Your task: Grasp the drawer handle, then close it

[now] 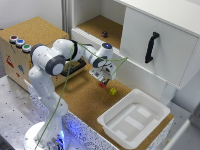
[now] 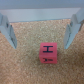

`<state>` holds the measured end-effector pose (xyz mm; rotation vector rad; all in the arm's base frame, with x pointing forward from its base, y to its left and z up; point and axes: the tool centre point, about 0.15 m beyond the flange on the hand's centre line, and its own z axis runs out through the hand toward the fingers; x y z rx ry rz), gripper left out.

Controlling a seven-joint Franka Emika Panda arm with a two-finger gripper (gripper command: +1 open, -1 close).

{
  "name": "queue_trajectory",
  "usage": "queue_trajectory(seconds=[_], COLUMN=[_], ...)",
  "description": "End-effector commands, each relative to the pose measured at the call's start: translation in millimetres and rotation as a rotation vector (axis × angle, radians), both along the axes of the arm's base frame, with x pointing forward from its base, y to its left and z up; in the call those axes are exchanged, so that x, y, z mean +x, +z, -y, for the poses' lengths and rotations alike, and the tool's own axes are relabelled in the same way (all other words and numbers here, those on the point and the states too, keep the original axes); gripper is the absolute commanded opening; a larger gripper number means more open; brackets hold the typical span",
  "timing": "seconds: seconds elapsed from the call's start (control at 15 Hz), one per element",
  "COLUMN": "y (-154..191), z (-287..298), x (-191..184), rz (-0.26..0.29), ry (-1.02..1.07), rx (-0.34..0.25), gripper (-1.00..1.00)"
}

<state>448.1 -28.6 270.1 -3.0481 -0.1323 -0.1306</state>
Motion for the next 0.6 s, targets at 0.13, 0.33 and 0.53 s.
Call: queue_trajectory(seconds=[0.13,0.33,0.53], y=[28.0,31.5,26.9], z=[-1.0,-10.2,-37.0], x=[-55.6,-69.1,-65.5], rz=[0.031,0.041,0.047], ry=[0.086,0.07,0.036], rx=[0.071,0.068,0.048], gripper=[1.0,-1.0,-1.0])
